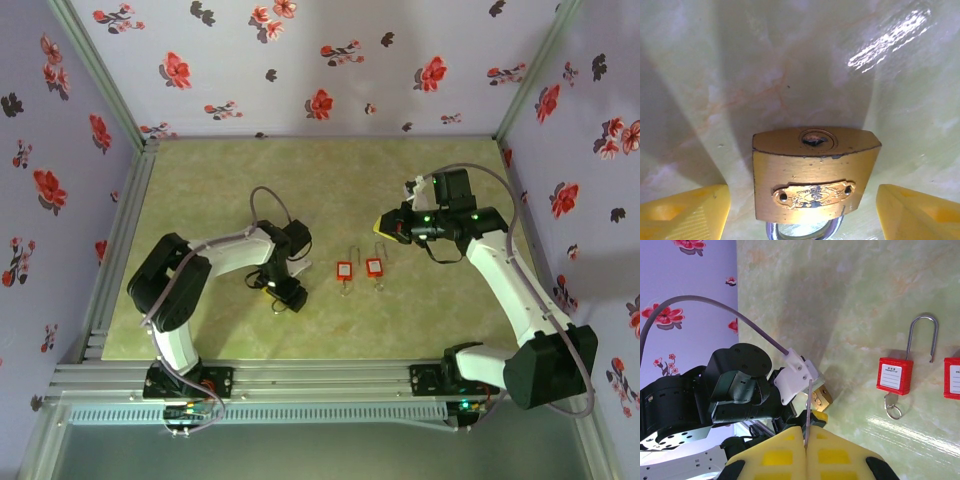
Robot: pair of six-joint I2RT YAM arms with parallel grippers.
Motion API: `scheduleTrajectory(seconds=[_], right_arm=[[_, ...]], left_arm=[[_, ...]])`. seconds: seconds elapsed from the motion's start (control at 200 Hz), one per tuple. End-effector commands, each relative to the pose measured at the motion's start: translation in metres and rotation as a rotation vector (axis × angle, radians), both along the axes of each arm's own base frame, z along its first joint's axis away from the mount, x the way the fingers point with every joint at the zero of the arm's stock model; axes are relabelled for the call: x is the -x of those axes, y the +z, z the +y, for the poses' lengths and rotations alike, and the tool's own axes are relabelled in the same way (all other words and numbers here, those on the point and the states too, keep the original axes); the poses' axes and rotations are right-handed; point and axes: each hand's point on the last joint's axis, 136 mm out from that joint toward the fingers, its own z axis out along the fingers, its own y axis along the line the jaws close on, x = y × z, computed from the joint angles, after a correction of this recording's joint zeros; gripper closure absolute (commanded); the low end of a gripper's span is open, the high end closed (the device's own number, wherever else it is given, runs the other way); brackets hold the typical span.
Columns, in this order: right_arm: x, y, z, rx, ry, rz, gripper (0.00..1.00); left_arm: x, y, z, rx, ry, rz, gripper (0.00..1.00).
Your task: Unlock with the key
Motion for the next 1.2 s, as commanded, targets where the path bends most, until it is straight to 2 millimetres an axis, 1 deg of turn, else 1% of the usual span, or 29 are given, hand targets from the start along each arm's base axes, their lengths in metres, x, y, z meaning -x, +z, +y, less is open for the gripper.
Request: scheduleTrajectory(seconds=[0.0,0.265,0.405,0.545,0.655,0.735,0.84,0.975,1.055,1.195], right_arm=[[0.006,0.003,-0.002,-0.005,-0.002,-0.001,1.0],[0.007,0.004,-0.003,-0.003,-0.005,-0.01,1.0],[0.006,0.004,-0.002,-0.006,-0.004,-0.015,1.0],[0.005,0.003,-0.002,-0.007,-0.005,-0.016,1.0],[0.005,0.002,-0.001,-0.008,-0.004,-0.014,1.0],[0.004,0.003,-0.001,-0.012,-0.006,-0.015,1.0],[0.003,0.003,-0.001,-0.019,-0.007,-0.012,1.0],[0.005,0.006,0.003,-0.038,0.013,0.0,1.0],[0.009,0.007,0.005,-0.049,0.039,0.007,1.0],[0.026,0.014,0.013,-0.097,0.124,0.041,1.0]], left_arm=[[0.003,-0.011,0.0,-0.011,-0.032,0.037,0.27],[0.003,-0.018,-0.006,-0.051,-0.022,0.01,0.39],[0.011,-0.023,-0.012,-0.069,-0.024,0.002,0.43],[0.018,-0.029,-0.012,-0.093,0.001,0.0,0.49],[0.02,-0.029,-0.011,-0.101,0.008,-0.007,0.54],[0.019,-0.026,-0.01,-0.098,0.001,-0.019,0.58],[0.015,-0.016,-0.013,-0.07,-0.02,-0.044,0.61],[0.006,0.008,-0.023,0.027,-0.08,-0.097,0.64],[0.002,0.031,-0.036,0.122,-0.152,-0.137,0.65],[-0.001,0.076,-0.054,0.31,-0.363,-0.234,0.71]])
